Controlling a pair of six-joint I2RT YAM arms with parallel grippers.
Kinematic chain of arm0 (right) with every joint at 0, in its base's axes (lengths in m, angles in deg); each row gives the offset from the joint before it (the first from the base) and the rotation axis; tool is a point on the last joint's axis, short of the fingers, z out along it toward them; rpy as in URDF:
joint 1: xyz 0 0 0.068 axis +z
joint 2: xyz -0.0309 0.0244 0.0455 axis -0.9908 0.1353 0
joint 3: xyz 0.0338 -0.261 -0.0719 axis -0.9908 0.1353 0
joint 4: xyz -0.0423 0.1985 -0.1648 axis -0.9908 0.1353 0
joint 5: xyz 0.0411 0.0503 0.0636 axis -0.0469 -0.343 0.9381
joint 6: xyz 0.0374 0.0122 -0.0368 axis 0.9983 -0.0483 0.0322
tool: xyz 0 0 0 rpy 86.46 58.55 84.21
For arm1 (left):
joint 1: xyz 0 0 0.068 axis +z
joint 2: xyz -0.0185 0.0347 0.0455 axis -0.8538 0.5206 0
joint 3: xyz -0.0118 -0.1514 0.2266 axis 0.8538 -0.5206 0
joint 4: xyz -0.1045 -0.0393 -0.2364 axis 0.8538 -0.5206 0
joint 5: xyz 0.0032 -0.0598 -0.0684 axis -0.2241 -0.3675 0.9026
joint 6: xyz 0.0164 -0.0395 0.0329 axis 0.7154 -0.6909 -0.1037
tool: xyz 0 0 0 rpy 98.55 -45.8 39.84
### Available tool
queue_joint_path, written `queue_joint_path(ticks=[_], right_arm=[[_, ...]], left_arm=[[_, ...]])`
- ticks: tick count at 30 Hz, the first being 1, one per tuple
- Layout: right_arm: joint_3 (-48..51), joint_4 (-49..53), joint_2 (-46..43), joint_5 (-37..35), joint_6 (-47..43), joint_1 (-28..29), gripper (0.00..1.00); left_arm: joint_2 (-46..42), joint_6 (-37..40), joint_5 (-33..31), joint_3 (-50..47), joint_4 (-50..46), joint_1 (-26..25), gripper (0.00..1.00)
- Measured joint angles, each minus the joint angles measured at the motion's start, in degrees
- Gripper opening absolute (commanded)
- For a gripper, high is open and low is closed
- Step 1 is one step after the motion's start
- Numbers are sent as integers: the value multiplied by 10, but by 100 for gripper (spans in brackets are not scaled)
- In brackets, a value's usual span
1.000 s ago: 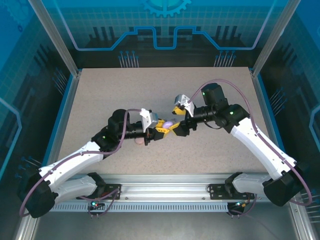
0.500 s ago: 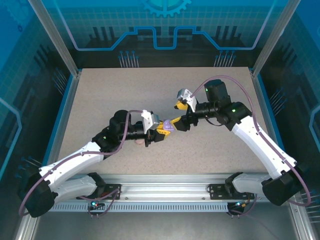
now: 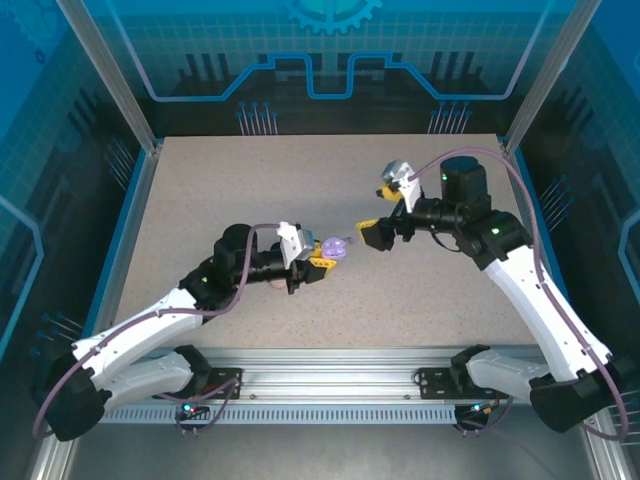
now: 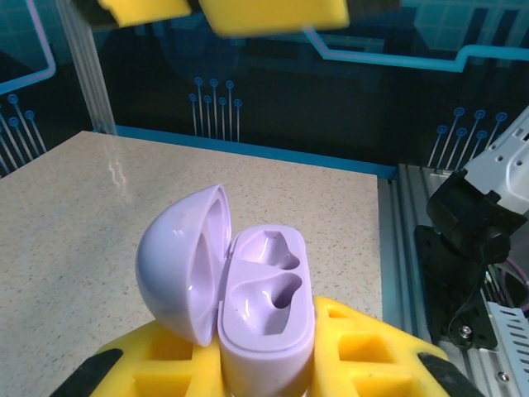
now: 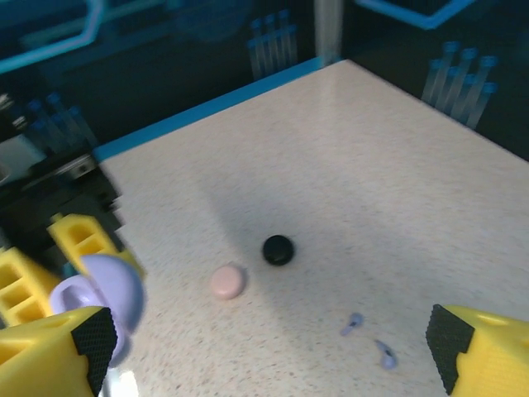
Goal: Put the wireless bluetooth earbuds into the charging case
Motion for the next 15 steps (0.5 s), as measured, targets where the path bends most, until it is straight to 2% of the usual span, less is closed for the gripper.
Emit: queue_joint_path(ticks=[7,11,15], right_arm=[[38,-19,4,-117,141,-21,100],[41,0,59,-157,185,-27,94],[21,36,133,-186,218,-22,91]], left_arm=[[-23,14,-36,-19,-3,0,14],[-33,14,-45,-20,-7,0,15],[-48,16,-54,-23,-14,0,15]])
